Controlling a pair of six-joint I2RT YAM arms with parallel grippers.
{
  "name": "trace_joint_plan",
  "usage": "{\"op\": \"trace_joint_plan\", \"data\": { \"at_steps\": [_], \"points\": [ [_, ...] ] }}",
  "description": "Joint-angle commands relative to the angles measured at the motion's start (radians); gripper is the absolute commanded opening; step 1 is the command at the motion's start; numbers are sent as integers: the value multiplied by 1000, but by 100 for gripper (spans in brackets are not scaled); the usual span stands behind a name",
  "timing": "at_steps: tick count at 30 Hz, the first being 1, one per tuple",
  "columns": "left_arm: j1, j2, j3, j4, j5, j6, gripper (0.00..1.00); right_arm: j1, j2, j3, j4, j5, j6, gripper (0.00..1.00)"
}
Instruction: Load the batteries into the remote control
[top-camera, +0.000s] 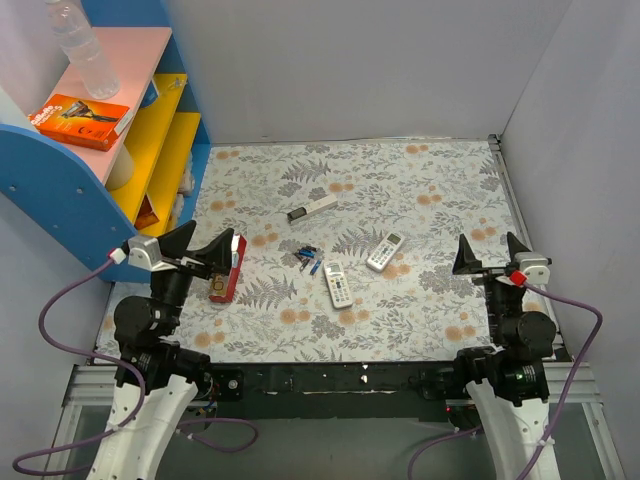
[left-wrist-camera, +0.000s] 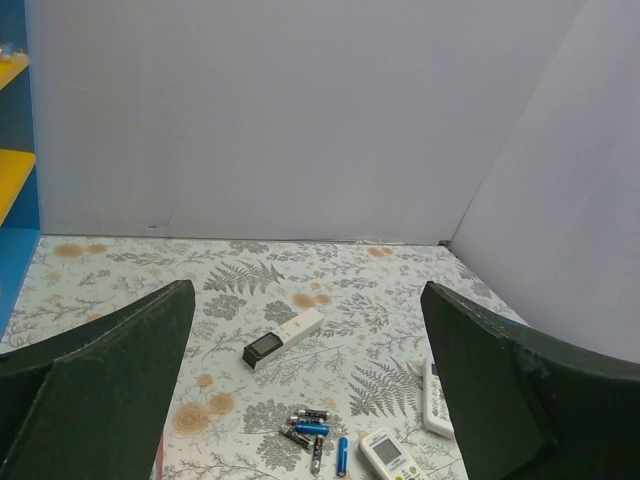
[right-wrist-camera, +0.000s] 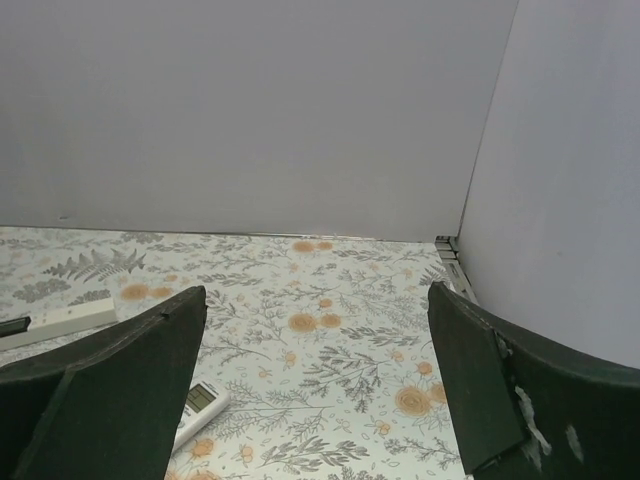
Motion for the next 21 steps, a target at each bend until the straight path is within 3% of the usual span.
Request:
{"op": "trace_joint_plan", "data": {
  "at_steps": [1, 5, 9, 21],
  "points": [
    [-14, -19, 4, -14, -24, 2, 98, -3, 69, 84, -23, -13, 48, 98],
    [-28, -34, 3, -14, -24, 1, 98, -3, 249, 176, -149, -97, 112, 98],
    [-35, -48, 4, -14, -62, 1, 98, -3, 424, 272, -229, -279, 144, 98],
    [-48, -64, 1, -14, -82, 1, 98, -5, 998, 512, -404, -421, 304, 98]
  ]
}}
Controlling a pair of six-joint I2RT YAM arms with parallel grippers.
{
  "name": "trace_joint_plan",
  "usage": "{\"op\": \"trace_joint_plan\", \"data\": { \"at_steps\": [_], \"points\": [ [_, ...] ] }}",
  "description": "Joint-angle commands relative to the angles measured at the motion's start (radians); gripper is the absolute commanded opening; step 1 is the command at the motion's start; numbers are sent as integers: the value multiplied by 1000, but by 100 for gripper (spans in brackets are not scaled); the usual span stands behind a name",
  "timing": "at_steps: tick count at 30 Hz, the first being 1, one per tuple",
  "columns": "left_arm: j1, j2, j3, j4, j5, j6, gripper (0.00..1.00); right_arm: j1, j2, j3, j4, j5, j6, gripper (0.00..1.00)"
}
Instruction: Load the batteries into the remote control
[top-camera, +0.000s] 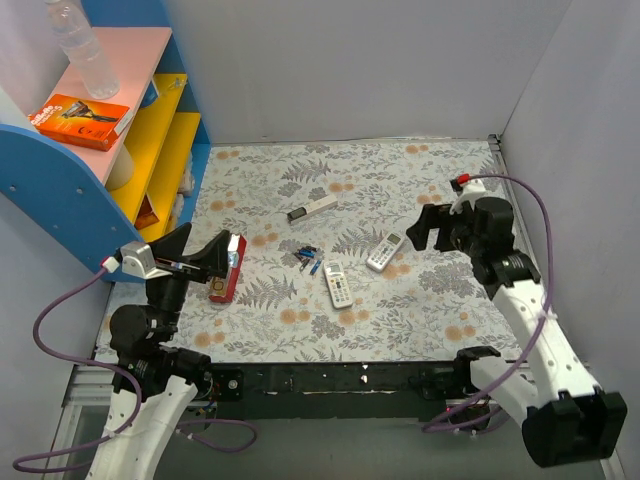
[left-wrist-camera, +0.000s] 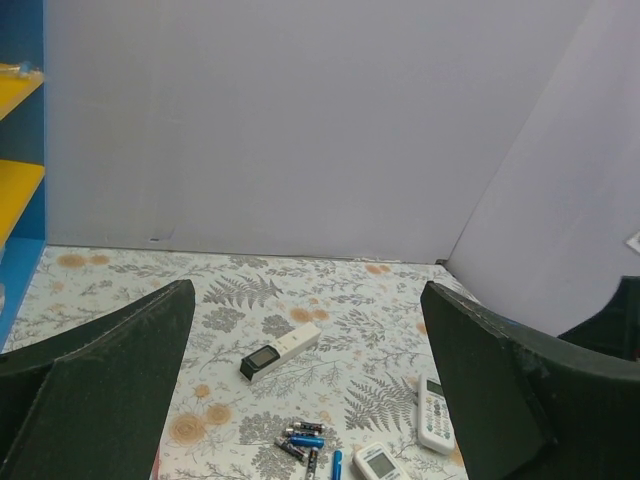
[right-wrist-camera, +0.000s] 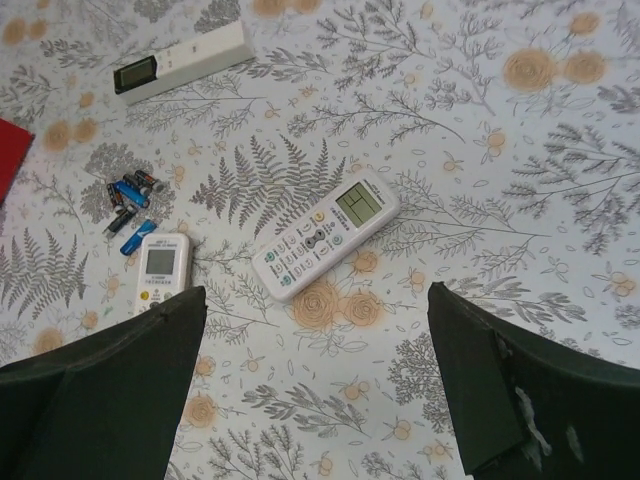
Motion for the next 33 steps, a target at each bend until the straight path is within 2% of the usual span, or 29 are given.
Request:
{"op": "trace_joint_plan", "data": {
  "at_steps": [1, 2, 8, 12, 19, 26, 33],
  "points": [
    [-9, -8, 3, -4, -22, 3, 98, -2, 190, 121, -104, -48, 98, 98],
    [-9, -10, 3, -4, -22, 3, 98, 1, 263, 147, -130, -33, 121, 98],
    [-11, -21, 3, -29, -36, 5, 98, 84, 435, 201, -132, 175, 220, 98],
    [-12, -24, 1, -30, -36, 6, 98, 164, 512, 225, -83, 416, 306, 98],
    [-15, -21, -1, -31, -34, 9, 98, 251, 644, 260, -17, 516, 446, 98],
    [-18, -22, -1, -31, -36, 11, 98, 334, 858, 389, -128, 651, 534, 98],
    [-20, -19, -2, -33, -36, 11, 98, 365, 935, 388, -159, 709, 590, 94]
  ]
}}
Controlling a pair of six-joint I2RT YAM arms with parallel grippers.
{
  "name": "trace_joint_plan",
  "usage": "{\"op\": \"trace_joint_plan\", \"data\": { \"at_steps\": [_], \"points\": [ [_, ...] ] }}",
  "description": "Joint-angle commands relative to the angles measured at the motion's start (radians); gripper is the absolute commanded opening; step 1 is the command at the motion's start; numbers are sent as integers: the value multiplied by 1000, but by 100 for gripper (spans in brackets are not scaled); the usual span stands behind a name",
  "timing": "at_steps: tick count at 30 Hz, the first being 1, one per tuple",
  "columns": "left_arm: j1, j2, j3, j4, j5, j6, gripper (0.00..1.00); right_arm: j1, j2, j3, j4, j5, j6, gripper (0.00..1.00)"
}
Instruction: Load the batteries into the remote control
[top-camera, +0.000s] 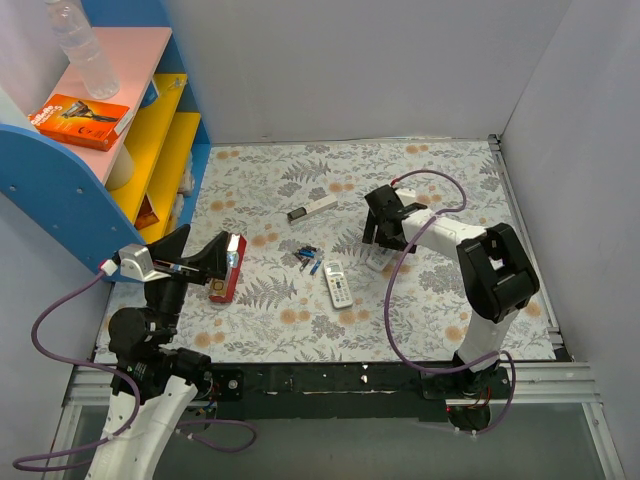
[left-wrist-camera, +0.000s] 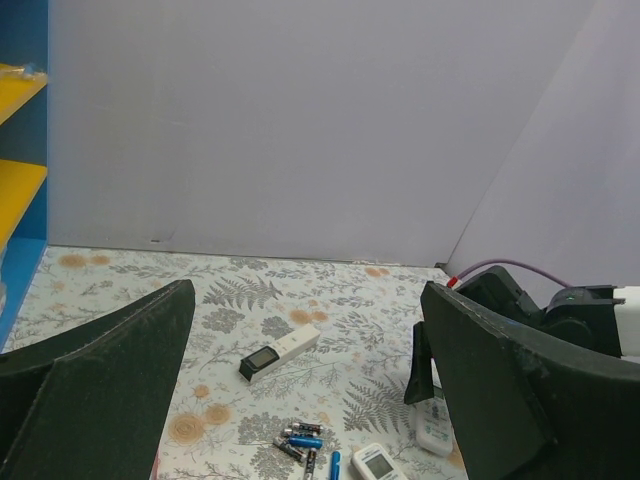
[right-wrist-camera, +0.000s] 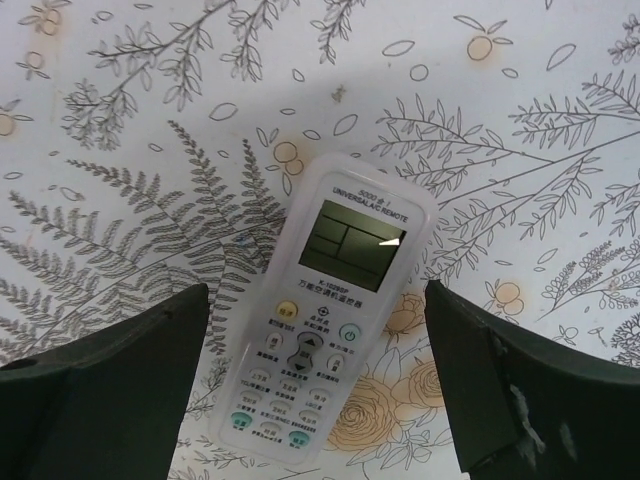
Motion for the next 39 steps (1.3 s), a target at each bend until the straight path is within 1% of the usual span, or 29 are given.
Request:
{"op": "trace_joint_plan", "data": {
  "at_steps": [1, 6, 9, 11, 12, 14, 15, 17, 18, 20, 21, 22, 23, 24, 25, 26, 27, 28, 29, 30, 31, 32, 33, 34, 35, 36, 37, 39],
  "points": [
    [-4, 0, -1, -19, -13, 10, 98, 9, 16, 11, -43, 86, 65, 93],
    [-4, 11, -2, -17, -12, 10, 98, 14, -4, -69, 0, 51, 66, 88],
    [-4, 22, -1, -19, -12, 10, 98, 14, -19, -118, 49, 8, 50, 80],
    [-4, 31, -1, -21, -13, 9, 98, 15, -24, -135, 67, -29, 29, 77],
    [-4, 37, -1, -21, -13, 4, 98, 17, -30, -142, 81, -40, 24, 70],
    [-3, 66, 3, -22, -12, -8, 98, 20, -47, -173, 101, -67, 4, 61],
    [-4, 81, 7, -24, 5, -16, 98, 21, -71, -184, 112, -76, -5, 53],
    [-4, 126, 22, -27, 34, -45, 98, 21, -101, -219, 155, -112, -39, 44],
    [-4, 141, 26, -27, 86, -54, 98, 21, -136, -230, 169, -127, -54, 37],
    [-4, 195, 36, -18, 145, -85, 98, 21, -177, -264, 219, -171, -100, 32],
    [-4, 210, 38, -11, 174, -95, 98, 21, -225, -279, 244, -191, -123, 23],
    [-4, 232, 38, -5, 233, -117, 98, 23, -251, -293, 270, -217, -143, 23],
    [-4, 262, 35, -2, 264, -129, 98, 23, -278, -326, 322, -266, -157, 19],
    [-4, 281, 32, 36, 299, -140, 98, 23, -340, -343, 354, -296, -189, 15],
    [-4, 298, 26, 53, 356, -151, 98, 23, -370, -362, 382, -334, -207, 15],
    [-4, 333, 19, 87, 385, -180, 98, 23, -403, -385, 469, -409, -221, 15],
    [-4, 350, 7, 108, 410, -192, 98, 23, -465, -420, 504, -429, -240, 15],
    [-4, 367, 0, 130, 438, -204, 98, 23, -496, -441, 552, -495, -252, 14],
    [-4, 387, -7, 174, 488, -232, 98, 23, -527, -460, 590, -570, -261, 13],
    [-4, 420, -19, 197, 513, -246, 98, 26, -580, -490, 665, -608, -270, 13],
    [-4, 442, -23, 223, 543, -258, 98, 28, -605, -501, 699, -644, -286, 13],
    [-4, 459, -30, 280, 595, -272, 98, 28, -627, -512, 728, -717, -292, 13],
    [-4, 497, -37, 314, 626, -305, 98, 31, -660, -523, 794, -756, -296, 13],
    [-4, 517, -46, 347, 654, -321, 98, 34, -674, -534, 819, -792, -297, 13],
    [-4, 535, -51, 421, 682, -341, 98, 34, -687, -537, 848, -863, -295, 13],
    [-4, 561, -53, 456, 738, -379, 98, 37, -705, -538, 871, -898, -293, 13],
    [-4, 604, -56, 526, 763, -405, 98, 40, -711, -540, 917, -931, -287, 13],
    [-4, 649, -57, 602, 823, -447, 98, 43, -725, -547, 974, -1017, -258, 13]
  ]
}}
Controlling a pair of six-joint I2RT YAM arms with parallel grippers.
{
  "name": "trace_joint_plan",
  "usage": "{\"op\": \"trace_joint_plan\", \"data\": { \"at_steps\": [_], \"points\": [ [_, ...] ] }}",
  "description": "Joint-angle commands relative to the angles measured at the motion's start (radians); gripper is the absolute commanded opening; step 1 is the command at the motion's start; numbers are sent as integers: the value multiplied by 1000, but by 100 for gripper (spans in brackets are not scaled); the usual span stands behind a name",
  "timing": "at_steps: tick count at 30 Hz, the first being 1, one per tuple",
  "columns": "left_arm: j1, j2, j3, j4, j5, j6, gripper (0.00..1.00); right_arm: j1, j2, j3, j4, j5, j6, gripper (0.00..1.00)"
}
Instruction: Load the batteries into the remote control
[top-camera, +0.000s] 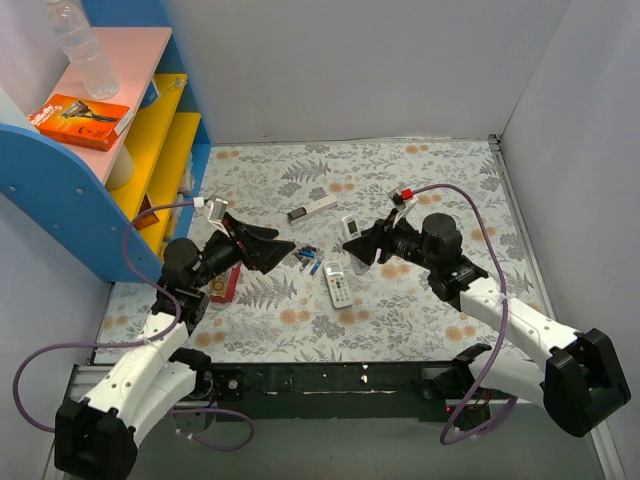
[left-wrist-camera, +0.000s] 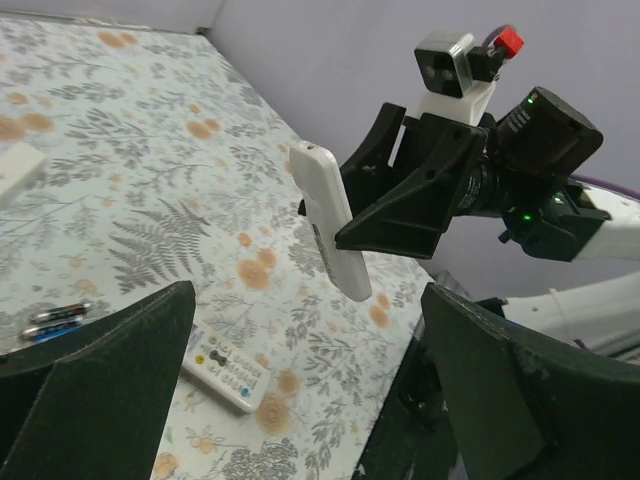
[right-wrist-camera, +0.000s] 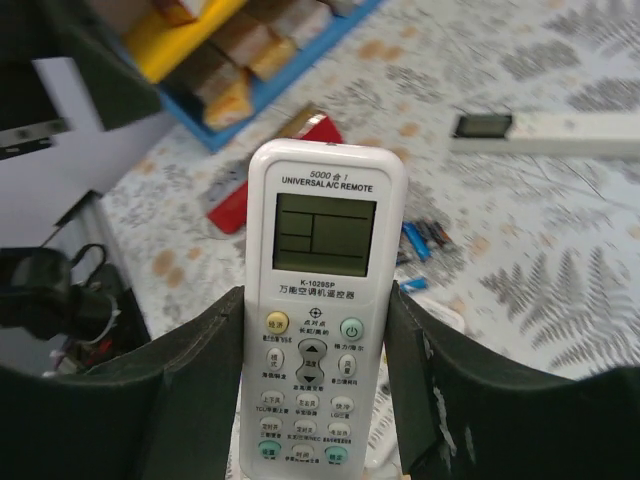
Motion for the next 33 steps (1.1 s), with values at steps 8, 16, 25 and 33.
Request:
{"op": "trace_joint_plan", "data": {
  "at_steps": [8, 16, 25, 33],
  "points": [
    [-67, 224, 37, 479, 245, -204, 98, 44, -29, -33, 468, -394, 95, 13],
    [-174, 317, 75, 542, 193, -176, 98, 75, 16, -40, 577, -426, 161, 13],
    [-242, 375, 101, 593, 158, -188, 98, 99, 49, -46, 625, -425, 172, 13],
    [-257, 401, 86, 617, 145, -211, 66, 121, 69, -52, 637, -428, 169, 13]
  ]
}}
